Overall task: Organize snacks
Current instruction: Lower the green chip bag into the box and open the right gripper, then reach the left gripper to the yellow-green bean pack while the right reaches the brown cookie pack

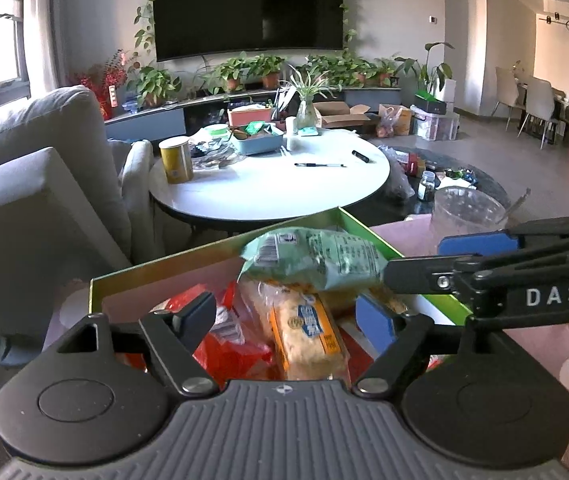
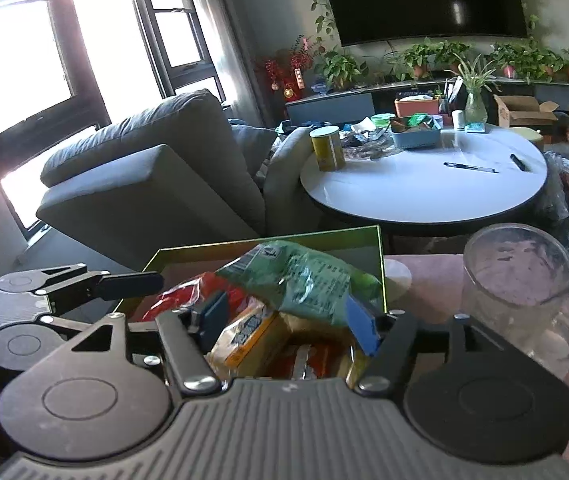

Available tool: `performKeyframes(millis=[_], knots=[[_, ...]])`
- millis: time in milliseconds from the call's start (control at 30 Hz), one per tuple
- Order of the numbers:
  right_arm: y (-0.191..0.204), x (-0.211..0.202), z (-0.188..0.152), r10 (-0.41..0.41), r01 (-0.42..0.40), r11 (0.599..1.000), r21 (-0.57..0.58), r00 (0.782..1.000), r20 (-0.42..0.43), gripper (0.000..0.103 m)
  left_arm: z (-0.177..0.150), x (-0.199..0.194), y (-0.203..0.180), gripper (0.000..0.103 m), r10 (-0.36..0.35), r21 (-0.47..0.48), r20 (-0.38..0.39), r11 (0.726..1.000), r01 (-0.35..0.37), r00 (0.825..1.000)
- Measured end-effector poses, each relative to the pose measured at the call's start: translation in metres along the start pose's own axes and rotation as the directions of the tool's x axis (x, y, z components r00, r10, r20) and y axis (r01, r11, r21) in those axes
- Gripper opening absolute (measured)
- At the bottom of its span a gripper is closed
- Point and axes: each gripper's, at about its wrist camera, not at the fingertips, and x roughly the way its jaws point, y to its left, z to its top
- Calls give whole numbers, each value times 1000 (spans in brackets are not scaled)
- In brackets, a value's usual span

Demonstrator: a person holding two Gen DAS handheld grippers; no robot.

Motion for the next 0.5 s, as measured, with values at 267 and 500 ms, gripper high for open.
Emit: performKeyframes(millis=[267, 500], knots=[[8, -26, -17, -33, 34, 998, -46, 999, 28, 64, -13, -24, -12, 79, -1, 37, 10, 999, 0, 1000], [20, -41, -26, -62, 63, 996, -56, 998, 34, 64, -36, -57, -11, 87, 22, 1, 34, 1000, -22, 999]])
